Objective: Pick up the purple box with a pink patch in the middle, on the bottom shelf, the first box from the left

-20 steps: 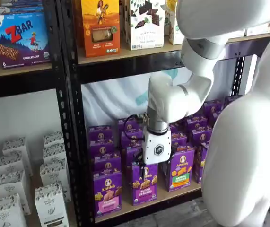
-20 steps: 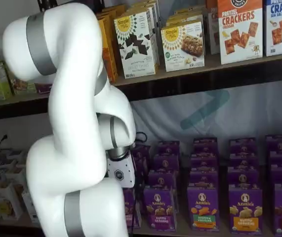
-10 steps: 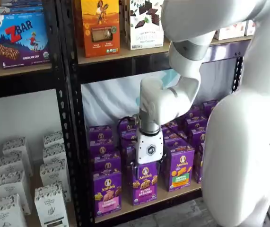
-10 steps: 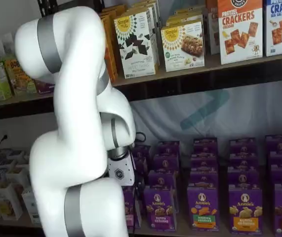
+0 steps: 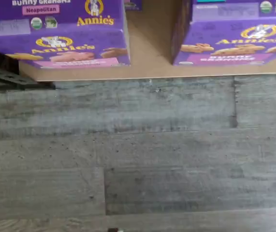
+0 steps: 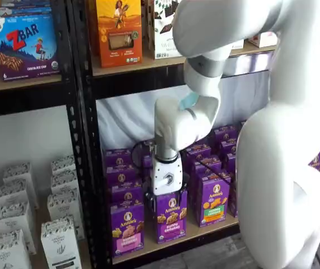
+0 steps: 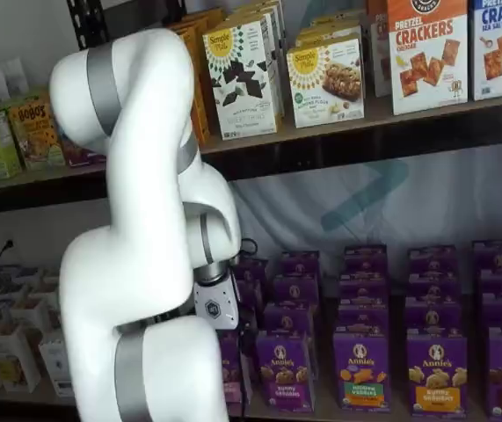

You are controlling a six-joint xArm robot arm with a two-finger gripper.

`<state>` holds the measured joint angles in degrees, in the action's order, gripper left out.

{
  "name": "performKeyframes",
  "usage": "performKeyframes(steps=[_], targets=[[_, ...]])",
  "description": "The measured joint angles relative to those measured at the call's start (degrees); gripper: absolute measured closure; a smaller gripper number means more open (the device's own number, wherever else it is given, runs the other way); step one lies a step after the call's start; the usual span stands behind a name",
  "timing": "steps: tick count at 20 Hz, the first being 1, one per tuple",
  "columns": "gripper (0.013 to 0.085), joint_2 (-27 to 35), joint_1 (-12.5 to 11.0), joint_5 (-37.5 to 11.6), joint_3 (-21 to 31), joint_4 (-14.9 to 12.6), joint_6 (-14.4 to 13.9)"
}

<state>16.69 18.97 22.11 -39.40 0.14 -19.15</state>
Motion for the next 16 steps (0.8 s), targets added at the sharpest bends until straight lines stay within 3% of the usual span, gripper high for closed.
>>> performKeyframes(steps=[7, 12, 16], targets=[[0.0130, 6.37, 1.06, -0.99, -5.72, -0.21, -1.24], [0.0130, 10.56, 1.44, -0.17, -10.88, 2.99, 1.34], [0.0130, 13.17, 1.06, 0.54, -14.37, 3.53, 2.17]])
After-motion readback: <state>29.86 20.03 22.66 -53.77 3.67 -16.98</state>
